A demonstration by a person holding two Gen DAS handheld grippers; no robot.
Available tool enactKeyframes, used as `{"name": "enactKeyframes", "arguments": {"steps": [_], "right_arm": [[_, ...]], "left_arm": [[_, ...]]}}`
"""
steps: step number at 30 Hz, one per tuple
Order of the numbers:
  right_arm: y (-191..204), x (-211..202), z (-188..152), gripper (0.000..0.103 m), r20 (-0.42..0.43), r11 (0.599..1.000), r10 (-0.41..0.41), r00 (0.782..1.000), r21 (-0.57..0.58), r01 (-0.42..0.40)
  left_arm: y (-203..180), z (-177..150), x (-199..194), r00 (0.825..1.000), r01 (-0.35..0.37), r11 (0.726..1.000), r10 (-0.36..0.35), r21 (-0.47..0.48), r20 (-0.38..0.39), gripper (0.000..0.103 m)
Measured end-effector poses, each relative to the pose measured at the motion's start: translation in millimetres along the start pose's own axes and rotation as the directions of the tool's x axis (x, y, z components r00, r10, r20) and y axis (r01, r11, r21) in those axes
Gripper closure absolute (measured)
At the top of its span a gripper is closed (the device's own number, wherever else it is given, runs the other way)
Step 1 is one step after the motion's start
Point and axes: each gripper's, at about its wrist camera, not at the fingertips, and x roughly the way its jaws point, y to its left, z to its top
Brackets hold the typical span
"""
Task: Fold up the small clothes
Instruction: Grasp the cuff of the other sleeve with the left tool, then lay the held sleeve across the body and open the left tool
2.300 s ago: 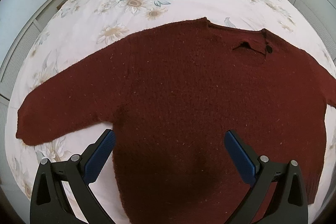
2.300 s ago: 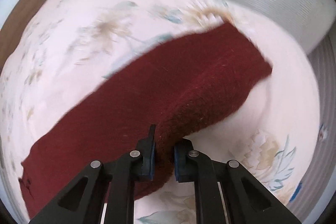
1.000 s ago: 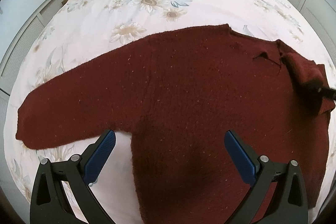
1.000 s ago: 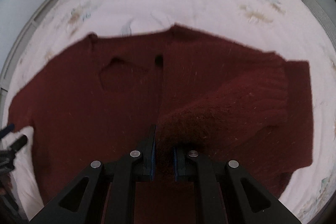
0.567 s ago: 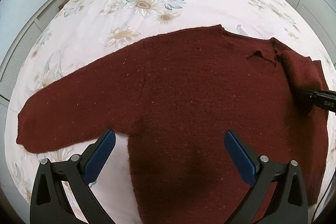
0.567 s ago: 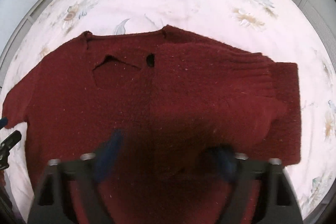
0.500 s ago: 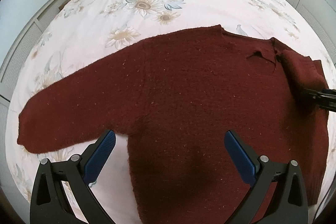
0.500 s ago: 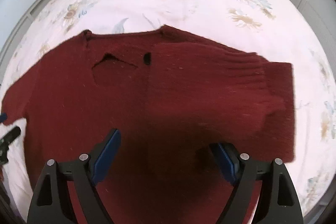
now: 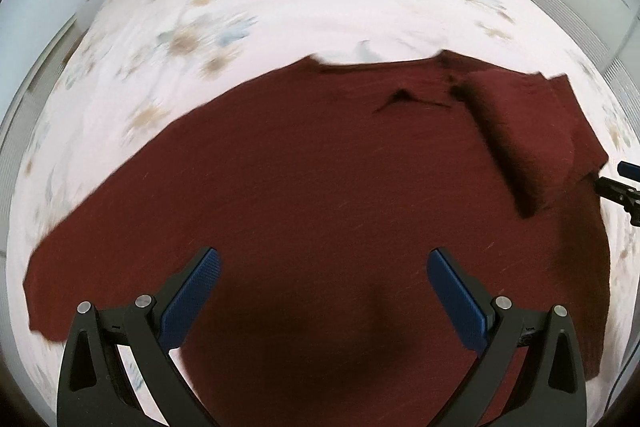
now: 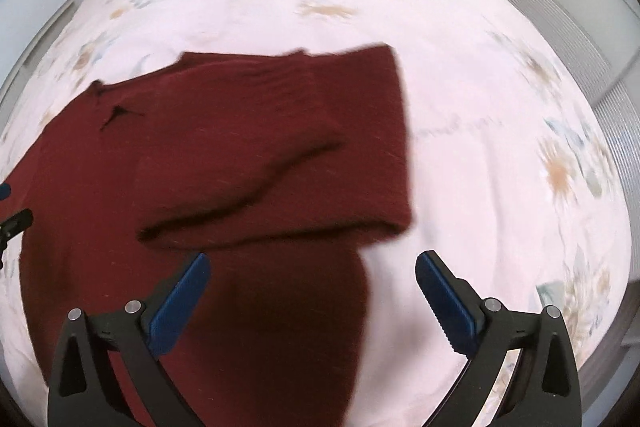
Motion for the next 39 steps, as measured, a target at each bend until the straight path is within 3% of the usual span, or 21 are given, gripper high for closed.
{"name": "enactKeyframes", "arguments": {"steps": [5,9,15,23,25,27,31,32,33,39], "right_arm": [[-28.4,6.3,-9.3,0.001,-0.010,0.998,0.002,1.000,0.069,-0.001],[-43.2,10.2,-15.9,0.001,-0.013,0.995,0.012,1.000,0.102,-0.011],[-60.9,14.5,-25.7,0.001,-0.023,0.990,0.029,0.999,0.138,-0.026],[-71.7,25.8,-32.1,0.001,-0.040,0.986,0.035,0.999,0.163,-0.028],[-71.3,28.4,-33.3,0.001,-0.045,0.986,0.040,0.998,0.165,-0.032],[-70.3,30.8,-33.9,0.001,-0.051,0.986,0.041,0.998,0.163,-0.033],[-67.8,33.3,-31.6,0.001,-0.056,0.988,0.038,0.998,0.153,-0.029],[-66.5,32.5,-29.9,0.001,-0.051,0.988,0.035,0.998,0.150,-0.027],[-65.8,32.0,-27.8,0.001,-0.046,0.989,0.033,0.998,0.147,-0.026],[-53.5,39.0,-1.9,0.001,-0.026,0.991,0.034,0.999,0.129,-0.030]], "left_arm": [[-63.0,27.4,5.7,0.999,0.024,0.989,-0.028,0.147,0.022,0.001],[-117.3,47.1,14.3,0.998,0.039,0.964,-0.050,0.263,0.036,0.001],[-171.2,61.5,28.7,0.996,0.078,0.934,-0.091,0.348,0.021,0.001],[-224.8,72.6,63.9,0.997,0.074,0.893,-0.065,0.444,-0.034,0.003],[-234.5,72.7,74.2,0.997,0.070,0.883,-0.050,0.464,-0.055,0.016],[-238.0,73.4,84.4,0.995,0.086,0.882,-0.048,0.464,-0.091,0.038],[-230.1,80.4,91.7,0.985,0.155,0.905,-0.111,0.396,-0.131,0.067],[-226.9,81.7,89.7,0.986,0.156,0.908,-0.116,0.390,-0.123,0.081],[-222.9,83.4,87.1,0.988,0.146,0.911,-0.111,0.386,-0.111,0.090],[-173.2,91.4,58.5,0.991,0.129,0.946,-0.129,0.297,-0.019,0.092]]}}
